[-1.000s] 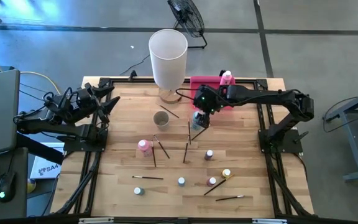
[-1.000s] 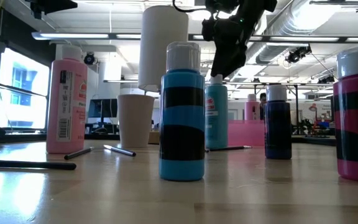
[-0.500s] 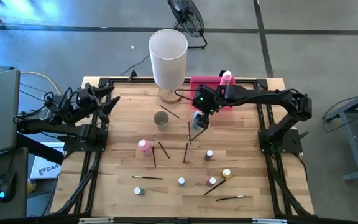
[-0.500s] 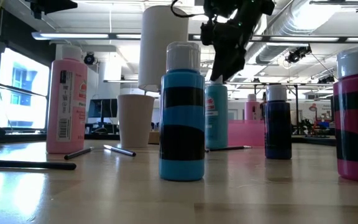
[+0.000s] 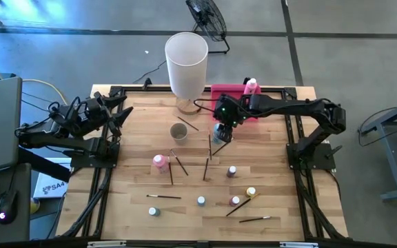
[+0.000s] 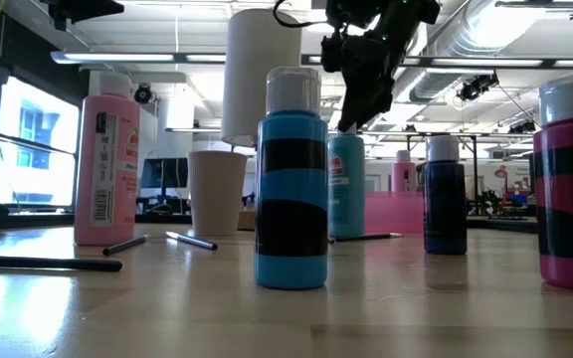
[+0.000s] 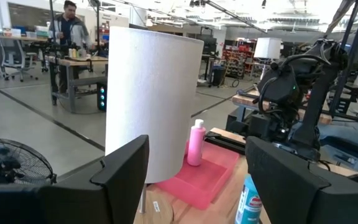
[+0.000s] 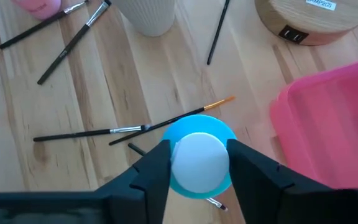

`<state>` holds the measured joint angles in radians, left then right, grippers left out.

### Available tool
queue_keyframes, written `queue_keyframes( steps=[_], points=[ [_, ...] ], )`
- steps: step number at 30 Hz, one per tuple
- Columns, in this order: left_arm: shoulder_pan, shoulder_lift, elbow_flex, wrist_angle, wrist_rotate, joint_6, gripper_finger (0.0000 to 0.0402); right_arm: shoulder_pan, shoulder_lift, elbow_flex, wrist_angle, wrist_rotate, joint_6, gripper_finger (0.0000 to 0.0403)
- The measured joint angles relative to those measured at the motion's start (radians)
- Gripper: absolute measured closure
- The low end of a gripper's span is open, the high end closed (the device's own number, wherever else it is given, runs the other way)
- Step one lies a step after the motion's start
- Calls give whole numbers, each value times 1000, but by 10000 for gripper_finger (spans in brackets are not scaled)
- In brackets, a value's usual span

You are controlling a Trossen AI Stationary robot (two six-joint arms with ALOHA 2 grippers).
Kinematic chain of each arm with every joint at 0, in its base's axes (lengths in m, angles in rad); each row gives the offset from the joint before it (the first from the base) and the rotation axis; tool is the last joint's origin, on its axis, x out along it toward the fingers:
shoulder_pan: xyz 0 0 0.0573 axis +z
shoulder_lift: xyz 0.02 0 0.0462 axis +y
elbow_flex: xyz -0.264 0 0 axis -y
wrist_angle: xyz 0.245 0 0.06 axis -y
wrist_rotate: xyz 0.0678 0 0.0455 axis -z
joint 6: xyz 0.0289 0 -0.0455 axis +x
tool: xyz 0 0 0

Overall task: Pick & Place Paint Supplies
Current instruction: Put the big blue paint bottle into the pink bin

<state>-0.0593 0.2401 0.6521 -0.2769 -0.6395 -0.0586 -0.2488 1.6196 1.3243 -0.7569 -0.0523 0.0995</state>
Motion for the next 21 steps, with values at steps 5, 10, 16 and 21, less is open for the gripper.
queue_keyframes(
  steps=[5,10,16,21],
  points=[
    [0,0,0,-13,-1,-3,140,0,0,0,1,-1,-30,282],
    [0,0,0,-12,0,-3,140,0,-9,0,-2,-1,-43,276],
    [0,0,0,-11,-1,-3,140,-10,-53,0,-1,-5,-41,282],
    [0,0,0,-11,-1,-3,140,-31,-107,0,-7,-4,-4,283]
  ],
)
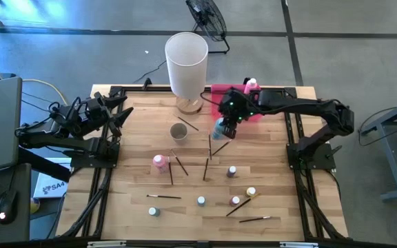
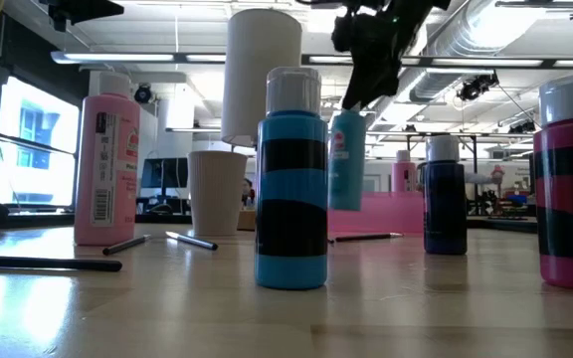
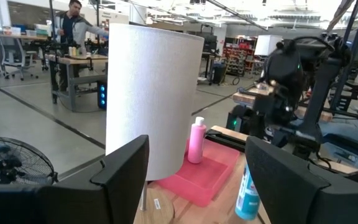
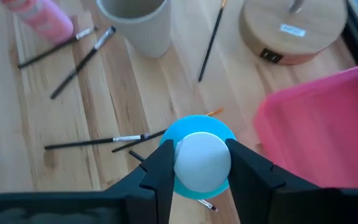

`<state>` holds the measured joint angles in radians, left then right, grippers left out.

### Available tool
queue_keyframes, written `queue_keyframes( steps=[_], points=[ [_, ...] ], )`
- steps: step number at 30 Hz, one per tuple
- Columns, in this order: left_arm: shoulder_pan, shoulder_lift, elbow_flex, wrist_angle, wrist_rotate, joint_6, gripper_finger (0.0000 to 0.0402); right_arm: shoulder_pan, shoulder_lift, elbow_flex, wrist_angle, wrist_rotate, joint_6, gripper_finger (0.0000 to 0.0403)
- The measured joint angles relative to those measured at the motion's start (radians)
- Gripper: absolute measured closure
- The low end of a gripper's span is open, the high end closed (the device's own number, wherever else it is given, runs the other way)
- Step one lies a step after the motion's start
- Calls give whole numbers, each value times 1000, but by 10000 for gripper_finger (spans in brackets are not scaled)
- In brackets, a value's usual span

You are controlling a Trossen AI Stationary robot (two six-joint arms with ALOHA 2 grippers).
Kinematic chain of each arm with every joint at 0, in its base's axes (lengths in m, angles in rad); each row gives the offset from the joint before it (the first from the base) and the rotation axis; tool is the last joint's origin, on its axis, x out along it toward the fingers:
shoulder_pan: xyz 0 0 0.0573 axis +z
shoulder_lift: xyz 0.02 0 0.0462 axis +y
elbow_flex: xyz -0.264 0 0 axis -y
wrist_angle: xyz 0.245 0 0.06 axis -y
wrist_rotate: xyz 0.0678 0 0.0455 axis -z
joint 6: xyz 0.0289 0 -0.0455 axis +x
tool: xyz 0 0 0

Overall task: Pick & Place Paint Supplies
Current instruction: Put the big blue paint bottle into the pink bin

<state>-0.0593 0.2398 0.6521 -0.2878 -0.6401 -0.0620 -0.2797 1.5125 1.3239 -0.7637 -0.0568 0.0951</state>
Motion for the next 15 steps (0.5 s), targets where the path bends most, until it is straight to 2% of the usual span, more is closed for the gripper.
queue_keyframes(
  steps=[7,15],
  points=[
    [0,0,0,0,-1,-22,140,-62,-98,0,-49,12,80,283],
    [0,0,0,0,-1,-22,140,-163,-218,0,-117,88,107,275]
  ],
)
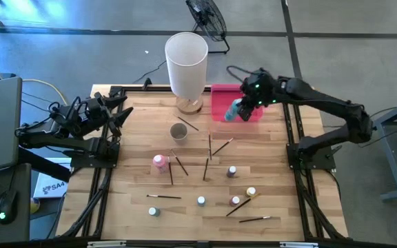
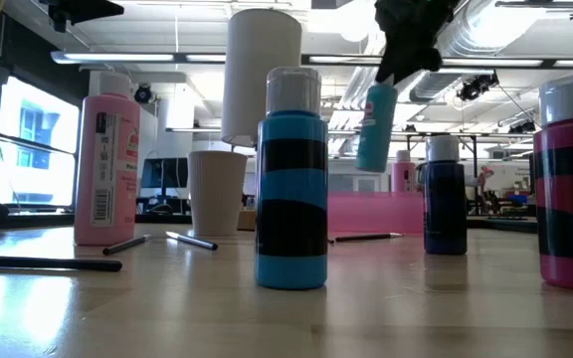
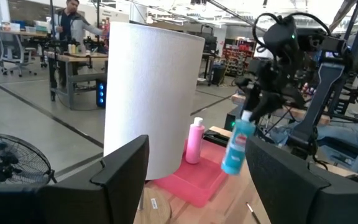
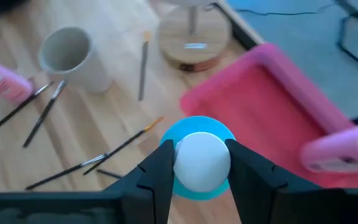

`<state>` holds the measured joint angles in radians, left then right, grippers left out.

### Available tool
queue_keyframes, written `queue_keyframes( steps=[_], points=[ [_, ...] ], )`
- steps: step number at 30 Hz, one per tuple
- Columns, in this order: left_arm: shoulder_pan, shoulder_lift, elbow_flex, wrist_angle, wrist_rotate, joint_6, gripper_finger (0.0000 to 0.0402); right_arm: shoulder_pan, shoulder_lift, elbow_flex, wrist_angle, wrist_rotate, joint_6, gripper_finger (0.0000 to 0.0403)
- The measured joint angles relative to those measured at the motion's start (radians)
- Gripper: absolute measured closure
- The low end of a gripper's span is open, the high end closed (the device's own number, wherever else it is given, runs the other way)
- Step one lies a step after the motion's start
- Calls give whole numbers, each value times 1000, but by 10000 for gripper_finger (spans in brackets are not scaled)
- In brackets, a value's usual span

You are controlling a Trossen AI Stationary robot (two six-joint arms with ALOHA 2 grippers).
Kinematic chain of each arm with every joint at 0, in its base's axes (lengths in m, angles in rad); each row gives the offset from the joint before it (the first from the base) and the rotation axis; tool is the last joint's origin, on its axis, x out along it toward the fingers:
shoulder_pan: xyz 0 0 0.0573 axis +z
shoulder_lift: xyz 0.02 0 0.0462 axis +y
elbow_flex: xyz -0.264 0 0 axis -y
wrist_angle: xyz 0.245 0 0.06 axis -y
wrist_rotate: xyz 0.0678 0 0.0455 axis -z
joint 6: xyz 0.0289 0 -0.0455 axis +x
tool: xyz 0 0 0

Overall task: Pick & Place Paint Supplies
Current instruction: Put the big blue paint bottle into the pink bin

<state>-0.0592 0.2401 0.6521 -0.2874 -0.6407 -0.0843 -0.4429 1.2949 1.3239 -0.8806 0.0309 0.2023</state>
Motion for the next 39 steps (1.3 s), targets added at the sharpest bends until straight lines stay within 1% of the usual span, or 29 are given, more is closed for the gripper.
queue_keyframes(
  steps=[4,8,12,18,22,25,31,34,39],
  points=[
    [0,0,0,0,0,0,140,-58,-38,0,-33,19,-2,281],
    [0,0,0,0,0,0,140,-113,-47,0,-65,16,-20,287],
    [0,0,0,0,0,-1,140,-176,-47,0,-85,-20,-51,275],
    [0,0,0,0,0,-5,140,-258,-44,0,-73,-60,-116,288],
    [0,0,0,0,0,-6,140,-306,-43,0,-73,-86,-150,281],
    [0,0,0,0,0,-6,140,-324,-24,0,-74,-91,-161,275],
    [0,0,0,0,1,-5,140,-340,53,0,-72,-119,-215,287],
    [0,0,0,0,0,-4,140,-344,87,0,-69,-111,-248,282],
    [0,0,0,0,0,-3,140,-370,120,0,-33,-138,-261,280]
  ],
)
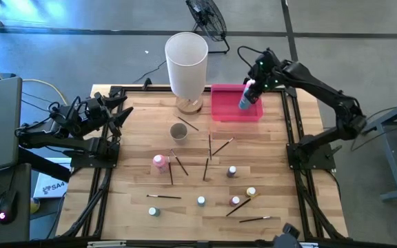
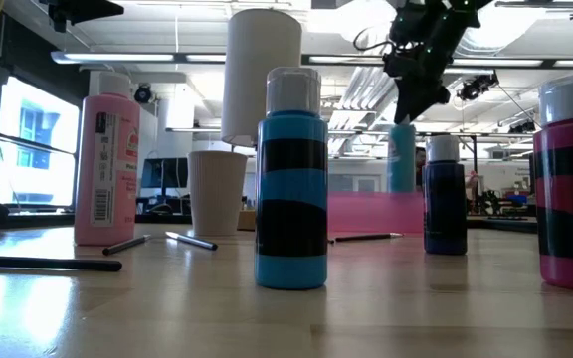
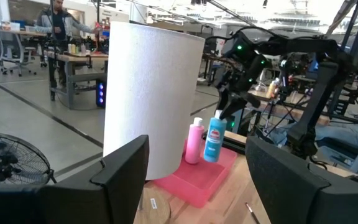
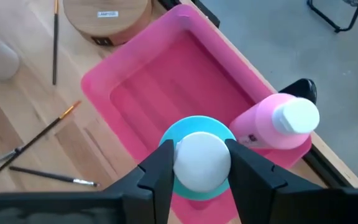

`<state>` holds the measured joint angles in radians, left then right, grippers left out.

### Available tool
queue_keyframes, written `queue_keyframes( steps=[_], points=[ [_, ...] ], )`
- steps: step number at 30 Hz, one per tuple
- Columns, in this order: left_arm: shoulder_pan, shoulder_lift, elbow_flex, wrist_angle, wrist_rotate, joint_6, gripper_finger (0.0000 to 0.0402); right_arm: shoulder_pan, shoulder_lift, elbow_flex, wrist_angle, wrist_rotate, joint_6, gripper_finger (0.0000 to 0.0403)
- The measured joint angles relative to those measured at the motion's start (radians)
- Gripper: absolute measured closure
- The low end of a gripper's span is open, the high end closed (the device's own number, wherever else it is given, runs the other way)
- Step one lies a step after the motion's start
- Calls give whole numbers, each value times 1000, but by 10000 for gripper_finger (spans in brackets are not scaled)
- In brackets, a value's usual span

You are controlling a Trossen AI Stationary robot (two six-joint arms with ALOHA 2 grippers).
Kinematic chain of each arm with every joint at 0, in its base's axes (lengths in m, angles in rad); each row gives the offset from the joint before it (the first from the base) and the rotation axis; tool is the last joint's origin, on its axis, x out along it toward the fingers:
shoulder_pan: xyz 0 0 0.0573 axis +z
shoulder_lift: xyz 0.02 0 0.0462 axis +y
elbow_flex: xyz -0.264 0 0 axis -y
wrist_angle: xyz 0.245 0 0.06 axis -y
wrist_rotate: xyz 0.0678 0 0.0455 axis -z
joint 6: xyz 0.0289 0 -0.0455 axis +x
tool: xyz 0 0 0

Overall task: Pick & Place Paint Supplies
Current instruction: Put the big blue paint bottle into the pink bin

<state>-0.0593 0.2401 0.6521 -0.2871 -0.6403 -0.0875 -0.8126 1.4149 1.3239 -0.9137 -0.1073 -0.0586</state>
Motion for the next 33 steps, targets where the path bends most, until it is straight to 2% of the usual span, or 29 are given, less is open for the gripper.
queue_keyframes(
  steps=[4,8,12,16,21,28,33],
  points=[
    [0,0,0,0,0,0,140,-22,2,0,2,-7,-8,287],
    [0,0,0,-1,0,0,140,-35,1,-9,-2,-7,-16,278],
    [0,0,0,-2,0,3,140,-41,1,-71,5,-34,-18,281],
    [0,0,0,-2,0,4,140,-41,1,-120,59,-31,-21,287],
    [0,0,0,-3,0,4,140,-42,1,-158,124,-23,-22,275],
    [0,0,0,-3,0,4,140,-52,-3,-215,160,-16,-31,288],
    [0,0,0,-3,0,4,140,-51,-3,-222,159,-4,-36,268]
  ],
)
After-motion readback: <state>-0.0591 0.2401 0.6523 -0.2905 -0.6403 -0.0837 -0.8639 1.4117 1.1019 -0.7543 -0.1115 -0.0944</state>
